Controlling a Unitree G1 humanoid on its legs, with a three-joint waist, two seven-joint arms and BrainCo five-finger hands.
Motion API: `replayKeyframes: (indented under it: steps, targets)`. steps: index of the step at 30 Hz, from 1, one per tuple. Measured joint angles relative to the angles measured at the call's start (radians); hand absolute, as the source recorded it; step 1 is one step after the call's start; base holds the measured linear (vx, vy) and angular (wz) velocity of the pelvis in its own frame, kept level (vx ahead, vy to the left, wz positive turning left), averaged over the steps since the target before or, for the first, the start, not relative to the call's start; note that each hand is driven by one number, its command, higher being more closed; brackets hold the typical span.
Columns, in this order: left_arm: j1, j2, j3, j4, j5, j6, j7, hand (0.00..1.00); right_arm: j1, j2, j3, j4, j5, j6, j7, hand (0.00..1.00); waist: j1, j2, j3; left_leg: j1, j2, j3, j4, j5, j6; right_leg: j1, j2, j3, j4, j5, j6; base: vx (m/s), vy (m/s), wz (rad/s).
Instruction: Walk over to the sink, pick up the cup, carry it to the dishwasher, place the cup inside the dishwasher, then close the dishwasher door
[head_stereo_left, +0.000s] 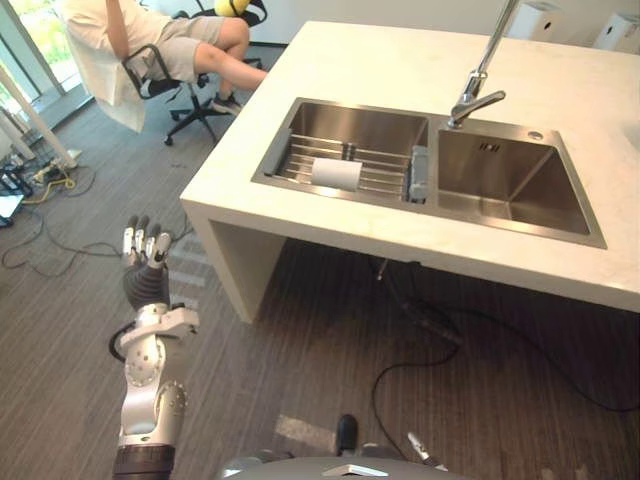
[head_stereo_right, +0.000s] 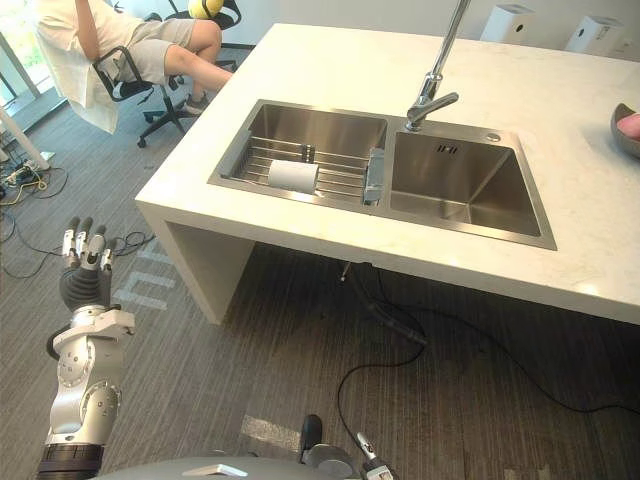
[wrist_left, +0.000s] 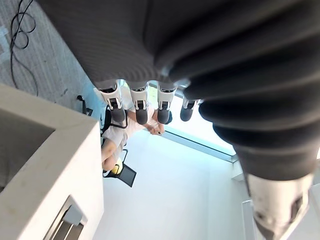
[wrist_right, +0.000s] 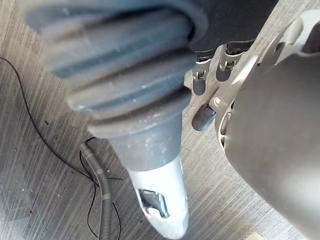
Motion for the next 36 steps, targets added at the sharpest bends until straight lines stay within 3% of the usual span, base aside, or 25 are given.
replayKeyframes:
  steps: [2,4,8,11,13,14,15,17,19,24,26,27,28,30,32,35,36]
  targets:
    - [0.001,-0.001,-0.056,0.007,-0.056,0.057,-0.054,0.00,-0.001,-0.005,0.020,-0.003,0.000,0.013,0.000,0.00,-0.001,-0.002,0.002,0.018,0.003,0.021,0.001,-0.002,0.001,0.013,0.001,0.010,0.007,-0.003,0.002,-0.01,0.052,-0.13]
    - [0.000,-0.004,-0.095,0.007,-0.063,0.082,-0.095,0.00,-0.002,-0.009,0.032,-0.007,-0.001,0.016,0.001,0.00,-0.008,0.000,0.005,0.023,0.006,0.026,0.003,-0.005,0.002,0.002,-0.002,0.014,0.055,-0.029,0.003,-0.03,0.045,-0.08]
    - [-0.057,-0.020,-0.186,0.003,-0.103,0.157,-0.155,0.00,0.012,-0.002,0.033,0.001,-0.022,0.035,-0.031,0.00,-0.033,-0.010,0.007,0.065,-0.007,0.014,0.006,-0.028,0.003,-0.076,-0.062,-0.018,0.347,-0.208,0.002,-0.03,0.020,0.15]
    - [-0.097,-0.026,-0.181,-0.011,-0.054,0.158,-0.115,0.00,0.029,-0.004,0.030,0.001,-0.062,0.057,-0.027,0.00,-0.040,-0.005,-0.011,0.052,-0.002,0.020,0.009,-0.047,0.002,-0.110,-0.087,-0.062,0.413,-0.261,0.000,0.03,-0.036,0.12]
    - [-0.126,-0.026,-0.150,-0.030,0.000,0.144,-0.053,0.00,0.023,-0.019,0.028,0.000,-0.099,0.073,-0.019,0.00,-0.047,0.000,-0.015,0.005,0.024,0.053,0.086,-0.091,-0.037,-0.135,-0.098,-0.089,0.472,-0.306,0.000,0.07,-0.123,0.13]
    - [-0.135,-0.025,-0.111,-0.049,0.026,0.133,-0.012,0.00,0.027,-0.035,0.030,0.003,-0.100,0.084,-0.021,0.00,-0.051,0.009,-0.010,-0.025,0.064,0.079,0.197,-0.137,-0.091,-0.119,-0.092,-0.108,0.475,-0.333,-0.013,0.13,-0.159,0.28]
    - [-0.157,-0.015,-0.073,-0.051,0.029,0.129,0.021,0.00,0.041,-0.043,0.029,0.007,-0.099,0.087,-0.023,0.00,-0.051,0.018,0.006,-0.111,0.100,0.085,0.421,-0.112,-0.120,-0.078,-0.087,-0.121,0.453,-0.345,-0.024,0.13,-0.148,0.28]
    - [-0.160,0.003,-0.023,-0.074,0.036,0.124,0.066,0.00,0.045,-0.060,0.014,0.020,-0.098,0.092,-0.018,0.00,-0.030,0.004,0.034,-0.174,0.125,0.106,0.546,-0.129,-0.118,0.005,-0.102,-0.126,0.416,-0.348,-0.036,0.16,-0.136,0.09]
    - [-0.161,0.017,-0.001,-0.100,0.074,0.117,0.094,0.00,0.050,-0.072,-0.025,0.045,-0.099,0.091,-0.004,0.00,-0.026,0.009,0.039,-0.210,0.137,0.091,0.517,-0.122,-0.123,0.078,-0.125,-0.150,0.387,-0.350,-0.021,0.20,-0.142,0.15]
    - [-0.152,0.019,0.018,-0.243,0.106,0.093,0.093,0.00,0.004,-0.089,-0.070,0.042,-0.129,0.047,0.021,0.00,0.006,0.017,0.035,-0.229,0.135,-0.008,0.220,0.047,-0.141,0.119,-0.140,-0.117,0.339,-0.357,0.015,0.24,-0.011,-0.22]
    - [-0.153,0.019,0.035,-0.246,0.103,0.091,0.047,0.00,0.000,-0.097,-0.107,0.039,-0.114,0.034,0.021,0.00,0.001,0.042,0.019,-0.160,0.131,-0.009,0.062,0.178,-0.128,0.112,-0.140,-0.090,0.339,-0.371,0.055,0.28,0.206,-0.23]
    - [-0.152,0.019,0.035,-0.246,0.102,0.091,0.039,0.00,0.003,-0.100,-0.122,0.039,-0.114,0.033,0.021,0.00,0.002,0.052,0.012,-0.139,0.130,-0.010,0.035,0.212,-0.122,0.104,-0.138,-0.084,0.349,-0.382,0.070,0.28,0.245,-0.17]
    - [-0.155,0.022,0.036,-0.244,0.101,0.086,0.022,0.00,0.005,-0.099,-0.136,0.038,-0.112,0.029,0.020,0.00,-0.001,0.058,0.005,-0.110,0.127,-0.006,-0.012,0.183,-0.125,0.086,-0.143,-0.072,0.378,-0.402,0.089,0.22,0.229,-0.23]
    - [-0.159,0.038,0.044,-0.239,0.077,0.083,-0.014,0.00,0.001,-0.050,-0.159,0.041,-0.085,0.029,0.013,0.00,0.001,-0.001,0.010,-0.093,0.058,0.034,-0.027,0.164,-0.091,0.052,-0.226,-0.045,0.441,-0.434,0.128,0.23,0.250,-0.27]
    - [-0.160,0.039,0.043,-0.235,0.020,0.086,-0.063,0.00,0.004,-0.016,-0.179,0.042,-0.075,0.034,0.001,0.00,0.001,-0.025,0.025,-0.082,0.029,0.053,0.011,0.124,-0.065,0.035,-0.275,-0.041,0.524,-0.435,0.134,0.20,0.187,-0.27]
    - [-0.157,0.039,0.031,-0.228,-0.041,0.109,-0.156,0.00,0.013,-0.001,-0.212,0.042,-0.082,0.039,-0.030,0.00,-0.006,-0.014,0.040,-0.023,0.024,0.076,0.041,0.082,-0.035,-0.032,-0.330,-0.033,0.740,-0.383,0.119,0.14,0.129,-0.24]
    - [-0.157,0.039,0.014,-0.223,-0.064,0.119,-0.194,0.00,0.019,0.007,-0.218,0.041,-0.098,0.042,-0.031,0.00,-0.020,-0.002,0.043,0.003,0.035,0.075,0.037,0.074,-0.034,-0.040,-0.325,-0.034,0.743,-0.412,0.119,0.14,0.108,-0.04]
